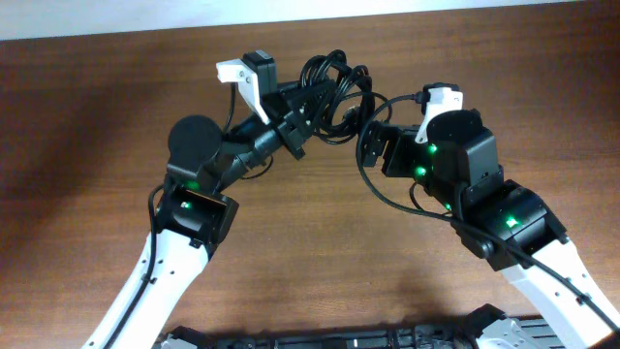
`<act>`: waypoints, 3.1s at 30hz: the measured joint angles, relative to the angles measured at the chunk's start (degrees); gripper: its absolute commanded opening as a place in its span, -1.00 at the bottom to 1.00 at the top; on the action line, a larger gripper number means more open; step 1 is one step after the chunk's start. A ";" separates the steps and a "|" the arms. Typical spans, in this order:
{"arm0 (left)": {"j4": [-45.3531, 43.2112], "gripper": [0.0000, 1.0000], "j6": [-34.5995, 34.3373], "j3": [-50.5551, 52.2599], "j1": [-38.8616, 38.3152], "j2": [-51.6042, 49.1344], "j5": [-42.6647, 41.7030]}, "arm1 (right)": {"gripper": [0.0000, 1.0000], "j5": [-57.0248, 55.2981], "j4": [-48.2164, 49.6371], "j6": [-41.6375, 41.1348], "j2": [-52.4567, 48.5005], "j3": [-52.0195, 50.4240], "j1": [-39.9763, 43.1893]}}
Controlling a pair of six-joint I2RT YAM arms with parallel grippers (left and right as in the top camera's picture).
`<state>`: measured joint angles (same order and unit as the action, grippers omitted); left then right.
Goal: Untangle cables
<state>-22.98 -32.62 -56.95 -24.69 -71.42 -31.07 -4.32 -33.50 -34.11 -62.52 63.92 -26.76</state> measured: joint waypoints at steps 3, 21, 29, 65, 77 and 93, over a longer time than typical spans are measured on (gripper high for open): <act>-2.40 -1.00 -0.02 0.04 0.00 -0.02 -0.37 | 0.98 -1.27 -1.29 -2.91 0.50 0.00 0.00; -8.11 -1.00 -7.32 0.04 -0.07 0.00 2.71 | 0.97 -3.98 -3.23 -5.75 5.27 0.04 0.00; -11.61 -1.00 -8.68 0.07 -5.49 0.00 7.19 | 0.97 -0.24 -1.92 -5.70 5.27 0.04 0.00; -12.76 -1.00 -8.83 0.07 -10.88 -0.24 9.20 | 1.00 -14.25 -10.01 -7.26 2.10 0.04 0.00; -12.55 -1.00 -8.26 0.07 -7.52 -0.26 8.70 | 0.99 -27.26 -17.14 -11.19 4.63 0.04 0.00; -0.20 -1.00 19.19 0.04 -7.15 -0.28 -0.66 | 0.99 -19.93 -13.07 -1.51 11.61 0.04 0.00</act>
<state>-23.18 -13.43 -56.90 -31.83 -71.70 -31.73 -24.25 -46.57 -35.62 -50.92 63.96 -26.76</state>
